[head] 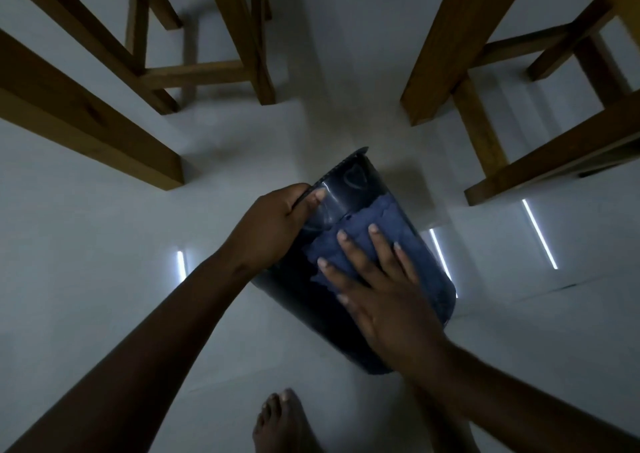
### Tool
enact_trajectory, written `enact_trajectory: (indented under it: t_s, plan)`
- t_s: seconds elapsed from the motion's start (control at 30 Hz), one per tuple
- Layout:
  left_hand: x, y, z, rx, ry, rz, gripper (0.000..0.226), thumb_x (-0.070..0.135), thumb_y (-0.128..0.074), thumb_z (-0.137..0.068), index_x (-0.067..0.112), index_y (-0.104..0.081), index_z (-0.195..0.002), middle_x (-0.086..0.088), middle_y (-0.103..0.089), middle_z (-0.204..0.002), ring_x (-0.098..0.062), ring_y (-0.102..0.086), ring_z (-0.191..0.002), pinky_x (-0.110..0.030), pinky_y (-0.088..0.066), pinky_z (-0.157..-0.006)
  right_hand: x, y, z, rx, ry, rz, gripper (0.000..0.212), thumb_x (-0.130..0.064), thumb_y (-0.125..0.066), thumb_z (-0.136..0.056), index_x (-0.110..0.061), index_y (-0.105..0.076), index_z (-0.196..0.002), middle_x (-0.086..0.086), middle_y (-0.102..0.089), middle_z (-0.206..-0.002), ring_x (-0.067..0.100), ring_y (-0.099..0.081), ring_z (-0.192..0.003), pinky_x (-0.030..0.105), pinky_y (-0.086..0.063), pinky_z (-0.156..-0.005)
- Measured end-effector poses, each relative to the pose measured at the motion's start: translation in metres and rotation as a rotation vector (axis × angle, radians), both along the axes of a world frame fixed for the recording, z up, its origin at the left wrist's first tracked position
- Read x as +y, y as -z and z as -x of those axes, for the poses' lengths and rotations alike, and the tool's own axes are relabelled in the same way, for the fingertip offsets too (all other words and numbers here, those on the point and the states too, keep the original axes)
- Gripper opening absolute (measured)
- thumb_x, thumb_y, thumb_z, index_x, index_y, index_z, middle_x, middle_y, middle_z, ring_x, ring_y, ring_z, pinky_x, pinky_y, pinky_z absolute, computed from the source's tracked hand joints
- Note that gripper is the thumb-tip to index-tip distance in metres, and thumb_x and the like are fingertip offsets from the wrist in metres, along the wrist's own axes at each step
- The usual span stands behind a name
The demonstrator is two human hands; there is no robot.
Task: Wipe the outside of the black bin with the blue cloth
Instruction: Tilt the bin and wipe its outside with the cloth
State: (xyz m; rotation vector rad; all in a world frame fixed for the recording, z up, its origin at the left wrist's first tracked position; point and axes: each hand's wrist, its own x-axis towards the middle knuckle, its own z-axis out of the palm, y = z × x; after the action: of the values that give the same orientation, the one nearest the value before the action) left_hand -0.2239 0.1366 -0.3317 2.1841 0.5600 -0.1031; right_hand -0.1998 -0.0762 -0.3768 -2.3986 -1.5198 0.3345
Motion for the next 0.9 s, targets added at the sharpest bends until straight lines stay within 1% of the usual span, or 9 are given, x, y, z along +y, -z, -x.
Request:
enact_trajectory:
  t_s: [0.07, 0.2, 0.27, 0.4, 0.5, 0.67, 0.73, 0.83, 0.9]
  plan:
    - [-0.002, 0.001, -0.002, -0.003, 0.007, -0.021, 0.031, 0.040, -0.038, -0.100, 0.034, -0.051, -0.072, 0.015, -0.055, -0.065, 0.012, -0.054, -0.062, 0.000, -0.037, -0.059, 0.004, 0.005, -0.024, 0.018, 0.064, -0.029, 0.054, -0.037, -0.030, -0.097, -0.035, -0.010, -0.148, -0.003, -0.008, -0.159, 0.028, -0.004, -0.146, 0.046, -0.016, -0.116]
    - [-0.003, 0.004, -0.002, -0.004, -0.021, -0.029, 0.026, 0.042, -0.037, -0.100, 0.028, -0.054, -0.085, 0.016, -0.055, -0.070, 0.006, -0.052, -0.068, -0.002, -0.037, -0.060, 0.014, 0.001, -0.060, 0.376, 0.400, -0.112, 0.060, -0.050, -0.021, -0.095, -0.028, -0.011, -0.150, -0.001, -0.015, -0.159, 0.018, -0.014, -0.145, 0.043, -0.026, -0.115]
    - [-0.002, 0.006, 0.000, 0.005, -0.026, -0.022, 0.029, 0.044, -0.037, -0.099, 0.028, -0.056, -0.085, 0.013, -0.057, -0.072, 0.004, -0.054, -0.070, -0.007, -0.038, -0.062, 0.012, -0.002, -0.044, 0.290, 0.360, -0.054, 0.059, -0.047, -0.021, -0.096, -0.028, -0.007, -0.149, -0.002, -0.009, -0.159, 0.018, -0.005, -0.146, 0.044, -0.021, -0.117]
    - [0.002, 0.009, 0.003, 0.006, -0.020, -0.009, 0.033, 0.044, -0.038, -0.099, 0.033, -0.051, -0.070, 0.014, -0.056, -0.066, 0.012, -0.055, -0.064, -0.003, -0.037, -0.057, 0.002, -0.001, 0.008, -0.043, 0.009, 0.031, 0.059, -0.044, -0.032, -0.094, -0.033, -0.011, -0.148, -0.001, -0.006, -0.159, 0.030, -0.001, -0.145, 0.048, -0.009, -0.114]
    - [0.001, 0.011, 0.002, -0.003, -0.029, 0.024, 0.030, 0.043, -0.036, -0.100, 0.033, -0.054, -0.079, 0.015, -0.058, -0.070, 0.009, -0.055, -0.066, 0.000, -0.037, -0.058, 0.006, 0.003, -0.011, -0.055, 0.001, 0.004, 0.057, -0.046, -0.032, -0.095, -0.038, -0.011, -0.148, -0.007, -0.005, -0.159, 0.026, -0.003, -0.146, 0.044, -0.013, -0.113]
    - [-0.001, 0.010, 0.007, 0.022, -0.070, 0.038, 0.028, 0.043, -0.036, -0.100, 0.030, -0.056, -0.085, 0.016, -0.058, -0.074, 0.006, -0.055, -0.070, -0.003, -0.037, -0.060, 0.020, 0.009, -0.072, 0.350, 0.381, -0.118, 0.051, -0.050, -0.028, -0.098, -0.037, -0.022, -0.147, -0.006, -0.024, -0.156, 0.019, -0.025, -0.142, 0.049, -0.032, -0.110]
    - [-0.002, 0.009, 0.012, 0.036, -0.088, 0.038, 0.029, 0.042, -0.037, -0.100, 0.035, -0.053, -0.076, 0.016, -0.058, -0.071, 0.008, -0.056, -0.068, -0.003, -0.038, -0.059, 0.019, 0.012, -0.077, 0.503, 0.438, -0.191, 0.048, -0.045, -0.036, -0.098, -0.037, -0.028, -0.145, -0.008, -0.031, -0.154, 0.012, -0.028, -0.141, 0.041, -0.031, -0.112]
    - [0.000, 0.013, 0.020, 0.051, -0.131, 0.041, 0.032, 0.040, -0.039, -0.100, 0.035, -0.050, -0.070, 0.013, -0.059, -0.069, 0.004, -0.057, -0.068, -0.012, -0.038, -0.062, 0.017, 0.010, -0.072, 0.529, 0.493, -0.249, 0.047, -0.041, -0.042, -0.094, -0.032, -0.041, -0.141, -0.010, -0.039, -0.148, 0.004, -0.038, -0.133, 0.015, -0.031, -0.106]
    - [0.001, 0.016, 0.023, 0.066, -0.158, 0.038, 0.031, 0.041, -0.041, -0.099, 0.029, -0.056, -0.074, 0.008, -0.063, -0.073, -0.003, -0.060, -0.072, -0.023, -0.045, -0.068, 0.016, 0.011, -0.072, 0.535, 0.530, -0.261, 0.044, -0.039, -0.042, -0.095, -0.030, -0.045, -0.138, -0.011, -0.045, -0.144, 0.001, -0.043, -0.128, 0.012, -0.033, -0.104]
